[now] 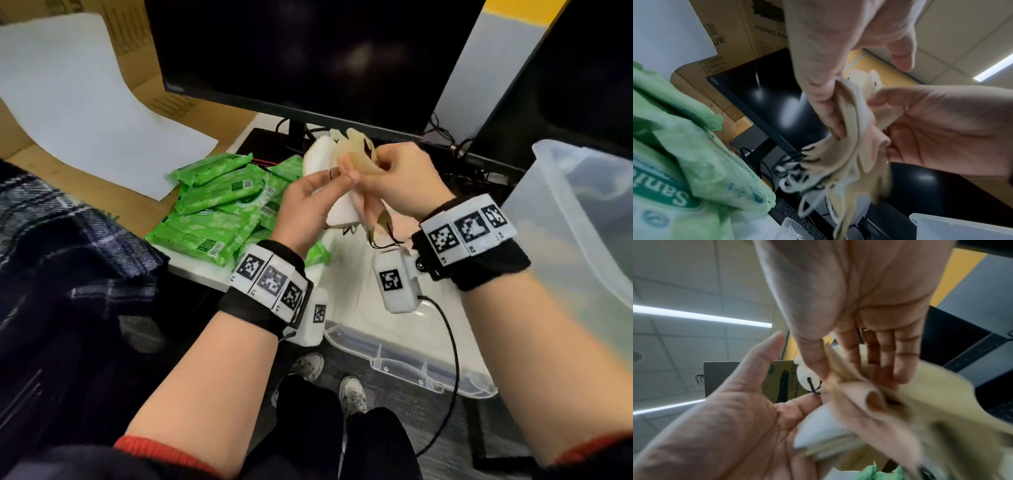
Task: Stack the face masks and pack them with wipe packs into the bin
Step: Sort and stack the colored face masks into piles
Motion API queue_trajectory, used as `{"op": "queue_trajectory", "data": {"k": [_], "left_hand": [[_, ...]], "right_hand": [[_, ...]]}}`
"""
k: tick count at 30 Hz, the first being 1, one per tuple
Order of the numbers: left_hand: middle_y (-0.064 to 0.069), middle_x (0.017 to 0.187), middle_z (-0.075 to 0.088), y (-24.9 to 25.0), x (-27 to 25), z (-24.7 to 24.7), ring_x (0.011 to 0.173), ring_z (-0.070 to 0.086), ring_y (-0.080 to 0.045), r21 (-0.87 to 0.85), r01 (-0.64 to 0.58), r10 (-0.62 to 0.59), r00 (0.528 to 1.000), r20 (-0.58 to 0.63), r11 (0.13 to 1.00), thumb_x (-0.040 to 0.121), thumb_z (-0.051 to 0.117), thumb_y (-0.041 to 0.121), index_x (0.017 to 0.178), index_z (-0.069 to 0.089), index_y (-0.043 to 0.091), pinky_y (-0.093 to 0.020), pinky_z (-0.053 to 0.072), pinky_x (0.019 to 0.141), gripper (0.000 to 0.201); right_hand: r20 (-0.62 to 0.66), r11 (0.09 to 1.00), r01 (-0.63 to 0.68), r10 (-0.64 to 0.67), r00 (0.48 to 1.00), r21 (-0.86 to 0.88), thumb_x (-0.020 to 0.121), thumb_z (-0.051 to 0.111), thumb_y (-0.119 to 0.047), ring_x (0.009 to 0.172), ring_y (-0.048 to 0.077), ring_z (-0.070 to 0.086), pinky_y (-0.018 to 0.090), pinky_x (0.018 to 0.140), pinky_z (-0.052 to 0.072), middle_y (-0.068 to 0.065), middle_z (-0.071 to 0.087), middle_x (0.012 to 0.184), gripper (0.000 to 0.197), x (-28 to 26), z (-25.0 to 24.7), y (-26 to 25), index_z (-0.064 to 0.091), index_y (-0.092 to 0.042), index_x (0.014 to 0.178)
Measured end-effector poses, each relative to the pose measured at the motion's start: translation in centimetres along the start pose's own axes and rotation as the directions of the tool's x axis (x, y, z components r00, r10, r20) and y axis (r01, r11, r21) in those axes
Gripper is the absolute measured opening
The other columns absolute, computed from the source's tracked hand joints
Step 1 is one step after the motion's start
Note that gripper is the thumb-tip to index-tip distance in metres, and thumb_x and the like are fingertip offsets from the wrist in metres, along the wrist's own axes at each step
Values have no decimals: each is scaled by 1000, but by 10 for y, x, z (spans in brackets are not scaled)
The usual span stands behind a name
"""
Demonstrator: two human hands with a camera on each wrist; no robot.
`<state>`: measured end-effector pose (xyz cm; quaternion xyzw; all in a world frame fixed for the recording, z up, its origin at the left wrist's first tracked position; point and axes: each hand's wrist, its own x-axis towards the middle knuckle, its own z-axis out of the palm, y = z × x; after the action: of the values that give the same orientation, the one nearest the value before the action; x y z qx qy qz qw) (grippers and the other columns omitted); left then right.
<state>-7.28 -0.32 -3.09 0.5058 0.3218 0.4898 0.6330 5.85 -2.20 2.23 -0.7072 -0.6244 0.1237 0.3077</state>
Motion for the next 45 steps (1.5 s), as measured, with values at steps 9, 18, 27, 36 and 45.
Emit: {"op": "queue_trajectory", "data": {"k": [9,18,27,36,45], "left_hand": [[-11,83,66,1,-13,-2,85,63,-28,70,-8,8,1000,2,998,78,67,15,96,63,3,-38,44,98,22],[-2,71,69,2,-17,3,71,63,-16,-84,36,-40,998,-46,996,92,46,3,79,64,7,-32,50,79,23],[-7,80,64,2,-18,1,73,58,-18,-48,124,-129,986,-102,991,90,54,16,80,63,9,-27,44,66,16],[-1,73,64,9,-27,6,56,62,-5,-27,113,-111,992,51,993,80,64,2,81,56,15,-20,47,61,15],[-12,99,65,8,-14,-20,78,63,-16,21,142,-139,984,-112,990,86,51,-8,105,60,-2,-28,51,76,21]], "right_hand": [[107,912,-73,33,994,403,71,42,-20,90,23,59,40,87,47,4,67,88,34,-40,10,0,72,-16,87],[20,971,59,-66,998,233,82,67,-14,123,15,35,20,96,23,9,47,127,23,-48,10,14,60,-32,95],[-73,989,81,-72,995,124,77,70,-9,63,2,40,22,68,33,-9,44,68,28,-43,10,14,59,-33,86],[-10,990,138,-138,990,23,85,52,0,86,6,50,16,76,34,-6,67,108,37,-41,14,9,68,-26,105],[-51,988,-147,145,988,-53,86,31,10,116,22,45,18,85,31,8,49,127,52,-39,-5,15,70,-21,103]]}}
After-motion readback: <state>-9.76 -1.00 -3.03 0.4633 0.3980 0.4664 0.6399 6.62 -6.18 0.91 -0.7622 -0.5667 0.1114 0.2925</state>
